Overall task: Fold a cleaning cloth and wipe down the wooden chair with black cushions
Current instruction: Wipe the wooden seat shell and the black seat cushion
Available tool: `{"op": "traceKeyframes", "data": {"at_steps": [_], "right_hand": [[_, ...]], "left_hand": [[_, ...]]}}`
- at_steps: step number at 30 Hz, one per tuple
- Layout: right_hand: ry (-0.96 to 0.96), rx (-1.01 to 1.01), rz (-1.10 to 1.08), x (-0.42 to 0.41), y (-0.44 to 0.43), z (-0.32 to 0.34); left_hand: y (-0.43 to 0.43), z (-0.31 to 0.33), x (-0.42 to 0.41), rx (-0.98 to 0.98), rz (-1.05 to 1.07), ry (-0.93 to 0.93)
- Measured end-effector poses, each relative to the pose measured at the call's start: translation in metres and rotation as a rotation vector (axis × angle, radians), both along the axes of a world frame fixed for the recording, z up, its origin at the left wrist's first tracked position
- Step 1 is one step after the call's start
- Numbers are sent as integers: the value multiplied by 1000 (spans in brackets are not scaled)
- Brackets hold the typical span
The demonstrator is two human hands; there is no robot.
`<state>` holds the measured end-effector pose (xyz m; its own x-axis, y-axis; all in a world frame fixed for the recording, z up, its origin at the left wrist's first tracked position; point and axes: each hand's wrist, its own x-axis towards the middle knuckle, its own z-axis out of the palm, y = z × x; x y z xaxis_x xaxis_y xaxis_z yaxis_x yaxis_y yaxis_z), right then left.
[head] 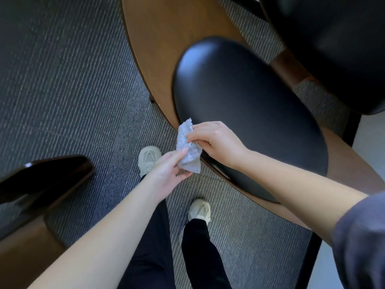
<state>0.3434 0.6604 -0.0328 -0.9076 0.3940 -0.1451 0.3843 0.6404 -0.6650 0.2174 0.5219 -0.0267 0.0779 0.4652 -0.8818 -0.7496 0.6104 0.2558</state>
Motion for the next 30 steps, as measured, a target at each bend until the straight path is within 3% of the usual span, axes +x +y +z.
{"op": "traceKeyframes", "data": {"at_steps": [4,8,14,16,19,22,24,30], "right_hand": [[45,84,-99,-17,16,23],[12,82,-166,-35,31,41],[-149,-138,-127,-60,54,56],[-181,-128,-120,-68,59,60],[-70,-97,-256,-83,64,69],[-77,-294,-483,-90,67,84],[-118,-435,-575,-91,69,90],[-113,-673,-614,-96,74,98]], "left_hand": [[28,24,-43,0,-27,-7],[59,45,-85,-19,-151,112],[106,78,-138,52,-330,181],[120,86,-151,60,-369,157],[136,96,-164,58,-423,140],[146,100,-173,99,-448,186],[150,103,-176,168,-531,293],[159,112,-174,420,-913,896]]}}
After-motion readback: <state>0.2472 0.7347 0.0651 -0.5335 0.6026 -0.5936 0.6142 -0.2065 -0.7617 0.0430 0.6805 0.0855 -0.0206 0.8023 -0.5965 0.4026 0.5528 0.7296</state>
